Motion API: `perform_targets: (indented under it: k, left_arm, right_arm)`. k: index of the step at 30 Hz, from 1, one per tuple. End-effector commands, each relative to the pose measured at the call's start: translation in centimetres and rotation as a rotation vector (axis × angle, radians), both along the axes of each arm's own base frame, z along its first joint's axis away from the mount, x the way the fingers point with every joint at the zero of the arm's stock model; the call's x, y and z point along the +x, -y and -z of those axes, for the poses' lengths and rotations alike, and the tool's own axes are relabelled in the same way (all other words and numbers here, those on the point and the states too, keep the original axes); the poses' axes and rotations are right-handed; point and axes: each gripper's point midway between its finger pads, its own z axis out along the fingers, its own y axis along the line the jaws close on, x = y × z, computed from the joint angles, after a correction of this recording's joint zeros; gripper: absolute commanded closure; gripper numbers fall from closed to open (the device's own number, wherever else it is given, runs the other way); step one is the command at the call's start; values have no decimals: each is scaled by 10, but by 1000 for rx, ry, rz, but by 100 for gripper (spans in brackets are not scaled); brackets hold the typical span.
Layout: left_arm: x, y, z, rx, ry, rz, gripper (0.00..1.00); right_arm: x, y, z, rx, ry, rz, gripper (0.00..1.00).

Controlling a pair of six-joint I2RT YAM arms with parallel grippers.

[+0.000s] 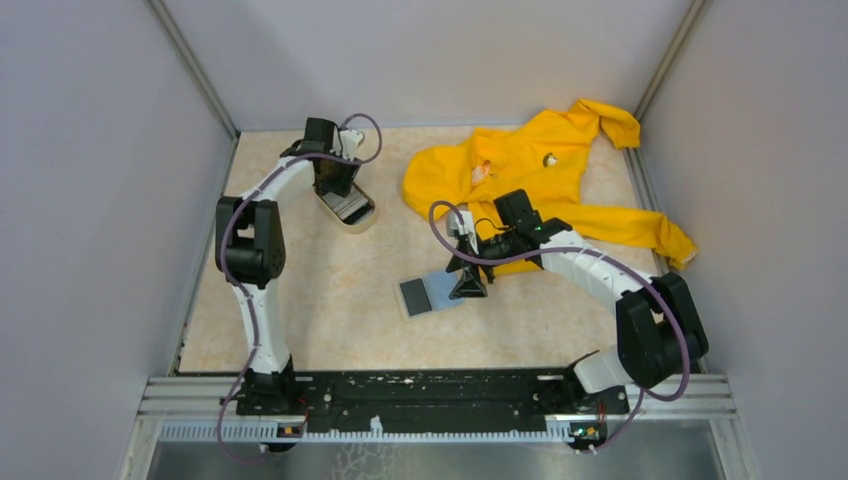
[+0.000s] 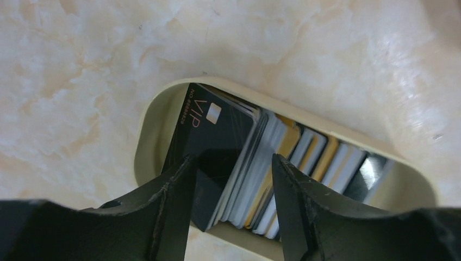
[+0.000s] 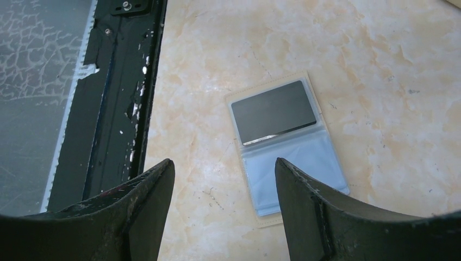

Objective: Put the credit cards into the card holder
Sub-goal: Pick up the credit card from the storage box.

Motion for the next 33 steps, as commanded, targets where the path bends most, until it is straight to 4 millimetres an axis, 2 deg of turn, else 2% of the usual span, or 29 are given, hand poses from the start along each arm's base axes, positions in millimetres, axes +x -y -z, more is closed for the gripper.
perform_targets:
  k: [1,6,9,11,14,15,21,25,28,33]
  left_arm:
    - [-12,-5,11,37,-82,47,44]
    - [-10,-12,20,85,-97,47,48]
    - [-10,-12,26,84,-110,50,56]
    - [-11,-12,28,82,-119,47,69]
    - [-11,-11,24,73,-117,34,97]
    - [-11,-10,20,63,-110,34,100]
    - [-14,-1,-6,2,-78,34,100]
    - [-17,0,-9,-8,-100,20,100]
    - [-18,0,-10,-12,-106,17,91]
    - [-18,-1,-9,0,-122,23,88]
  right_arm:
    - [7,-8,-24,66,59,-33,32]
    - [7,-8,-25,68,61,-34,32]
    - [7,-8,-26,69,64,-32,32]
    - [7,-8,-25,67,61,-33,32]
    - [7,-8,-25,68,60,-33,32]
    - [7,-8,-25,68,60,-33,32]
    - [7,-8,-26,69,65,-34,32]
    - [7,-8,-28,71,68,-35,32]
    - [6,-8,-27,71,66,-36,32]
    - [6,-8,-28,73,68,-36,32]
